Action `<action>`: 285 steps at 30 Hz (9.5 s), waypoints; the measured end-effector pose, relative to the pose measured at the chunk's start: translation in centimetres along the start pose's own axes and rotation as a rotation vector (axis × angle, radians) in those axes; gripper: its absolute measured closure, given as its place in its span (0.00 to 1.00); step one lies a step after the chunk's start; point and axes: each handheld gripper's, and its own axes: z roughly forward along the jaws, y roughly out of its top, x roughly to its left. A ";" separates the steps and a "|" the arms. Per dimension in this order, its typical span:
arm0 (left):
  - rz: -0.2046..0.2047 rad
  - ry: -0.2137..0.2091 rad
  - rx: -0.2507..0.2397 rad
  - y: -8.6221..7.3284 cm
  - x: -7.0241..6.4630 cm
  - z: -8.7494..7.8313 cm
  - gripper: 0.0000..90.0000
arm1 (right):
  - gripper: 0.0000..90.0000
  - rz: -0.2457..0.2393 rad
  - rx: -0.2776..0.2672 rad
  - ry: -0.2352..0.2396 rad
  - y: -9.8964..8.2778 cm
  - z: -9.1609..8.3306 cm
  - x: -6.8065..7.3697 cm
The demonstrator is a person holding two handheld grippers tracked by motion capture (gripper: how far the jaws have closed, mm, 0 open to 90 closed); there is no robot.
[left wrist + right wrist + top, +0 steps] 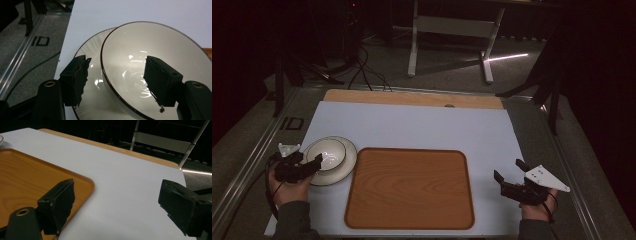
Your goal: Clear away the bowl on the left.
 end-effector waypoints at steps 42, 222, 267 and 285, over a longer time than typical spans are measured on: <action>-0.222 -0.172 0.216 -0.4 2.1 2.8 0.80 | 0.15 -0.011 0.014 -0.017 0.0 0.0 0.1; -0.096 -0.459 -0.036 1.5 -6.8 -1.0 0.89 | 0.15 -0.019 0.019 -0.013 0.0 -0.2 0.1; -0.023 -0.508 0.011 1.3 -9.7 -0.2 0.89 | 0.15 -0.017 0.013 -0.015 0.0 -0.3 0.1; 0.007 -0.525 0.032 1.1 -10.9 0.2 0.89 | 0.15 -0.017 0.013 -0.015 0.0 -0.3 0.1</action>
